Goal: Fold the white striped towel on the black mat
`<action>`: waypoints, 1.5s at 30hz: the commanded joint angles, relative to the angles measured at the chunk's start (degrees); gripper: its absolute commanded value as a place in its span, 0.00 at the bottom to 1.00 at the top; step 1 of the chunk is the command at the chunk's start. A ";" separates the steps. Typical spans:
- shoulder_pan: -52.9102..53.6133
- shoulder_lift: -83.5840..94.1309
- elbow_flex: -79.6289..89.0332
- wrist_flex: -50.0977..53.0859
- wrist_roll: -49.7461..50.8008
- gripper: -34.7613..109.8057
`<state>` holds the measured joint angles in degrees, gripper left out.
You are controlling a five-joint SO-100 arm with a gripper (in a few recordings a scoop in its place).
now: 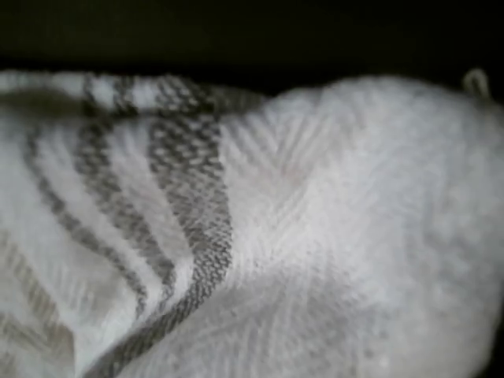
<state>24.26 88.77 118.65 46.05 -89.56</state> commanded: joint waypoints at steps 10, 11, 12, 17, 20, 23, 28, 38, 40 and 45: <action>-1.05 -7.73 -14.50 -8.53 0.44 0.24; -0.79 -5.98 -12.92 -8.35 0.35 0.24; -0.44 -4.13 -10.99 -8.17 -0.09 0.24; 3.34 6.42 -5.45 -8.53 1.23 0.30; 4.66 6.94 -6.33 -13.54 2.11 0.30; 2.90 1.32 -10.11 -20.83 5.36 0.30; -5.54 -6.77 -16.70 -20.04 8.53 0.28; -22.94 -6.33 -17.84 -18.11 17.14 0.26; -23.03 -3.69 -19.42 -15.38 18.63 0.25; -15.12 8.88 -16.00 -10.99 19.25 0.25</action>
<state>4.83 89.12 101.87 33.93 -69.87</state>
